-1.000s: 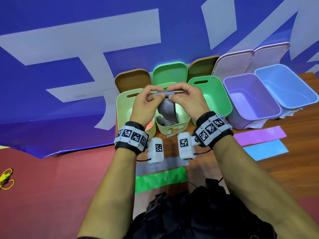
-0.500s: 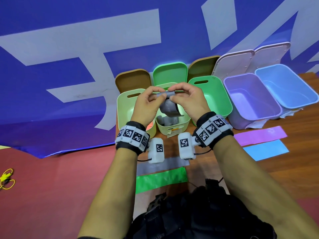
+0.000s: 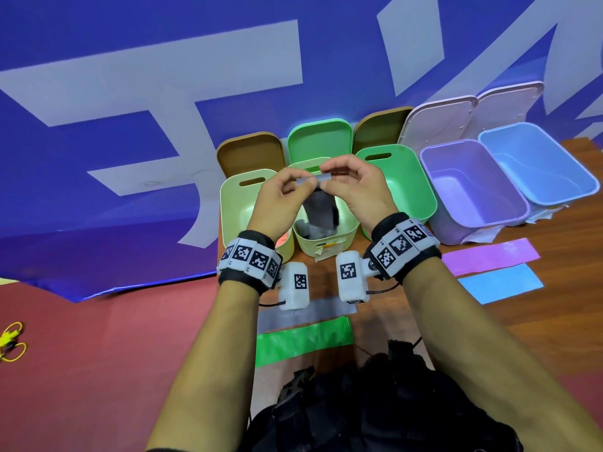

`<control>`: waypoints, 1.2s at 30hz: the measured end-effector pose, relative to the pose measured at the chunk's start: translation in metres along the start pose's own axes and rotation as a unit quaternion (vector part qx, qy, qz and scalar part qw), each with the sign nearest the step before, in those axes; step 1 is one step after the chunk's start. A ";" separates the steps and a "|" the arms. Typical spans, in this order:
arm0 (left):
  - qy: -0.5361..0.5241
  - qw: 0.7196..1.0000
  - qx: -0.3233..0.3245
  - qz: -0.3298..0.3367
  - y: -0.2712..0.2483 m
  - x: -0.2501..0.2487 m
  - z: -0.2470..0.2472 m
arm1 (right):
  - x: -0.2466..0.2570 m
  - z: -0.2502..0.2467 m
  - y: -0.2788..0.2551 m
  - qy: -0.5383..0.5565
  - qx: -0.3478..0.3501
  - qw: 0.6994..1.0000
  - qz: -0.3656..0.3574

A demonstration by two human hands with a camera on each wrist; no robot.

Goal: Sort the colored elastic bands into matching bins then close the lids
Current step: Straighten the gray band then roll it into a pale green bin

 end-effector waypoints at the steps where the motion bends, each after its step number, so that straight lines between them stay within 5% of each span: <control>1: -0.005 1.000 0.003 0.003 0.000 -0.001 0.001 | -0.001 0.000 0.000 0.001 0.000 1.000 0.007; 36: -0.007 1.000 0.006 0.014 0.004 -0.008 0.005 | 0.004 0.000 0.001 -0.017 -0.015 1.000 0.016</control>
Point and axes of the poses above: each hand's wrist, its own y-axis towards the middle knuckle, its own z-axis out of the palm, x = y × z, the point moved 7 cm from there along y, towards the middle knuckle, and after that the axes turned 1 degree about -y, right-handed, at the moved point
